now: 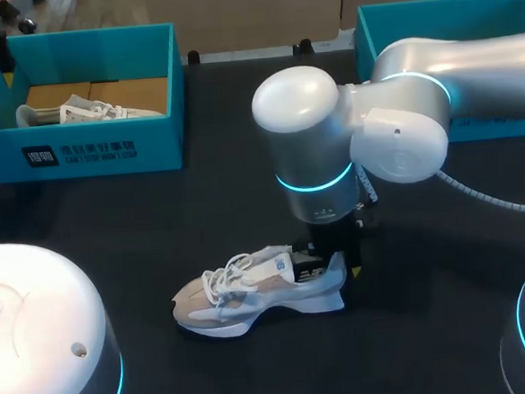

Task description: Take the shoe out of the shoebox, open the shoe tongue, remove and reinsert the insole, then place the shoe into the shoebox

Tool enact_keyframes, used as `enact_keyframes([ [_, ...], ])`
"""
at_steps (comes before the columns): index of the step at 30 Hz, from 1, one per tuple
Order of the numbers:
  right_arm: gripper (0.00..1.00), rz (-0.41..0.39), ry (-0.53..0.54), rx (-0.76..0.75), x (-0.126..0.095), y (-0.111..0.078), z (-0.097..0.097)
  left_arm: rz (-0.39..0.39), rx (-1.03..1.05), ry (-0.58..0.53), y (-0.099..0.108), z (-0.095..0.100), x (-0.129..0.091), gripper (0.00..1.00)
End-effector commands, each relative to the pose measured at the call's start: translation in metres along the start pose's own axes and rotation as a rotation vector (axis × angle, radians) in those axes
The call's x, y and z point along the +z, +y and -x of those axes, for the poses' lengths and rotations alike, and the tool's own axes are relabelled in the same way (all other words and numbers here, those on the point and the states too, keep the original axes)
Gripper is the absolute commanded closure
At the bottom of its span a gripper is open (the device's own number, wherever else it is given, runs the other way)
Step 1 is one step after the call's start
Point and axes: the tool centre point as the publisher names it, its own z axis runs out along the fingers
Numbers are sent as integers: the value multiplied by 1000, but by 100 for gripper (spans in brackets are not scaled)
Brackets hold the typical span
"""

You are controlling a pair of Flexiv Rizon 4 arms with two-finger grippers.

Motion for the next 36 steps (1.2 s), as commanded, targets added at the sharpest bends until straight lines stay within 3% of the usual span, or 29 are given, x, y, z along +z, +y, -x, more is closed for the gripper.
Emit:
enact_keyframes([
  [1,70,-5,9,-4,2,1,-3,3,1,2,-2,0,0,0],
  [3,54,-2,15,-6,-2,0,-3,3,1,2,-2,0,0,0],
  [4,35,1,20,-7,-4,0,-3,3,1,2,-2,0,0,0],
  [5,1,4,22,-9,-8,0,-1,3,1,2,-2,0,0,0],
  [10,0,17,29,-16,-23,-4,1,3,1,2,-2,0,0,0],
  [16,0,23,115,-83,-51,-8,11,3,1,2,-2,0,0,0],
  [20,0,11,213,-181,-69,-8,20,3,1,2,-2,0,0,0],
  [26,0,74,377,-312,-90,-9,36,3,1,2,-2,0,0,0],
  [28,0,109,468,-378,-93,-9,42,3,1,2,-2,0,0,0],
  [30,0,158,620,-538,-97,-9,47,3,1,2,-2,0,0,0],
  [36,0,148,643,-572,-99,-10,50,3,1,2,-2,0,0,0],
])
